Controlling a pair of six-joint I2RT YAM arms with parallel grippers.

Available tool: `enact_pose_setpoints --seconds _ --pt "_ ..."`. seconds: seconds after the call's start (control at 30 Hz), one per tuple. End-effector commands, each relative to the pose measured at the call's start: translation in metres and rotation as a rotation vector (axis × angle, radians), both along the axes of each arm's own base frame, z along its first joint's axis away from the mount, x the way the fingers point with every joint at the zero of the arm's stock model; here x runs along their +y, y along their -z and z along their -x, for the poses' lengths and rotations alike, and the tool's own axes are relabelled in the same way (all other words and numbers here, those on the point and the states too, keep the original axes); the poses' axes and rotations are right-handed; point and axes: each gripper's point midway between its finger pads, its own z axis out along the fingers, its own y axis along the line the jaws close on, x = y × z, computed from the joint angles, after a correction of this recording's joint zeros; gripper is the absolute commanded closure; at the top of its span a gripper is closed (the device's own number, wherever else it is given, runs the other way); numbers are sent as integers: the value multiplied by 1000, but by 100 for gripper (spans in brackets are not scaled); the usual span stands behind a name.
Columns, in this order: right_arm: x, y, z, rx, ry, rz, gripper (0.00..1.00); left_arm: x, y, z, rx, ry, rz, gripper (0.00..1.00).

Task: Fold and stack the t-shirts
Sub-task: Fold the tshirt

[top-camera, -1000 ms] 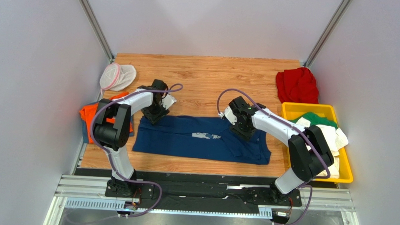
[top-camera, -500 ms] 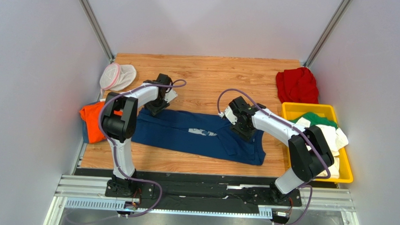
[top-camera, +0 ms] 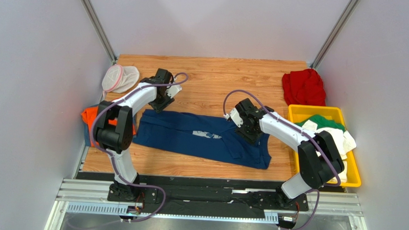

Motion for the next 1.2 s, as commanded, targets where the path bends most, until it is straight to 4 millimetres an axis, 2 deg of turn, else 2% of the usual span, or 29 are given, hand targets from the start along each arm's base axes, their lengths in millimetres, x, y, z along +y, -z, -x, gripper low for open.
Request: enact_pose_setpoints --seconds 0.0,0.03,0.13,0.23,0.3,0.33,0.5,0.63,0.9,1.13,1.17 --pt "15 -13 -7 -26 20 -87 48 -10 -30 15 -42 8 90 43" --pt "16 -13 -7 -25 18 -93 48 -10 -36 17 -56 13 96 42" --pt "18 -10 -11 -36 19 -95 45 -7 -33 31 -39 27 93 42" --pt "20 -5 -16 -43 11 -92 43 -3 -21 43 -12 34 81 41" --pt "22 -1 -20 -37 9 -86 38 0 -9 51 12 35 67 40" --pt "22 1 -21 -38 7 -81 35 1 -2 55 23 36 64 36" --pt "25 9 -36 -65 -9 -59 30 6 15 56 36 47 33 31" --pt "23 25 -42 -49 -21 -17 23 7 30 52 72 55 12 27" --pt "8 51 -58 -24 -15 35 21 9 46 58 134 76 -7 25" --pt "-10 56 -97 -32 30 39 21 4 50 73 200 100 5 25" --pt "-8 55 -109 -47 29 39 21 3 50 75 205 102 6 25"
